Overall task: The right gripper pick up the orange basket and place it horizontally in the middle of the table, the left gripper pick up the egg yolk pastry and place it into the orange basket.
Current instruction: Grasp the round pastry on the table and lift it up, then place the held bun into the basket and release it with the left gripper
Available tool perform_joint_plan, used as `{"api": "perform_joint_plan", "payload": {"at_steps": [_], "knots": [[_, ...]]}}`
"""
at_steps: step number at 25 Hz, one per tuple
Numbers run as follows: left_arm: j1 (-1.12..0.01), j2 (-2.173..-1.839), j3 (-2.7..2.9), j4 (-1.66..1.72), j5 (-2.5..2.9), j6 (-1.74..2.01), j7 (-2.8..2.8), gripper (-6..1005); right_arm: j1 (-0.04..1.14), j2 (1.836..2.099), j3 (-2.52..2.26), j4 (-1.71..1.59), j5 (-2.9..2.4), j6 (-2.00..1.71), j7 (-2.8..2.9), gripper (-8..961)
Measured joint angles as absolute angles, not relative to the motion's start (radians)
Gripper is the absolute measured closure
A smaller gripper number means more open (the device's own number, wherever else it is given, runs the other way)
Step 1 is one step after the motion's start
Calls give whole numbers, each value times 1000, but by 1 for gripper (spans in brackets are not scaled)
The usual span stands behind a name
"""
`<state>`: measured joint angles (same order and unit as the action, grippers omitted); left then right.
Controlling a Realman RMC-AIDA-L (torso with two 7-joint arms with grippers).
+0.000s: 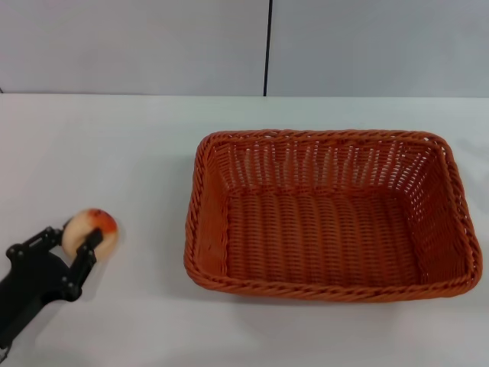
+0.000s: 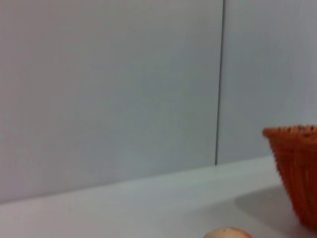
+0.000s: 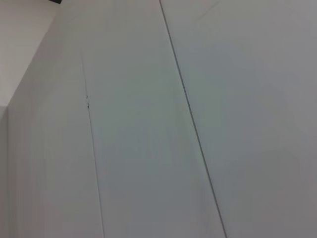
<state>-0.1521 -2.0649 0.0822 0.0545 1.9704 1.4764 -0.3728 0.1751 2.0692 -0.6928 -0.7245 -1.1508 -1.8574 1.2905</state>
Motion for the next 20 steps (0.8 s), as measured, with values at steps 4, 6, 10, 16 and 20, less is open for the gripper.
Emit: {"api": "perform_joint_plan", "payload": {"at_steps": [4,6,10,16,20], "knots": [[-152,-2060,41,80,1968,1617,-416,646,174,2069,-681,-704,-1147,-1862,1287,463],[-163,-2059,31,110,1968,1678,-466,663,175,2070,-678,-701,-1147,-1863,1286,463],[-208,-2061,50,162,1974,1763,-551,698,180,2072,-676,-697,-1146,-1864,1284,463],[-295,-2068,150,134,1976,1795,-572,750,188,2073,-677,-676,-1145,-1867,1284,462],[-401,-2070,263,41,1977,1754,-561,784,190,2074,-677,-663,-1145,-1869,1283,462]]}}
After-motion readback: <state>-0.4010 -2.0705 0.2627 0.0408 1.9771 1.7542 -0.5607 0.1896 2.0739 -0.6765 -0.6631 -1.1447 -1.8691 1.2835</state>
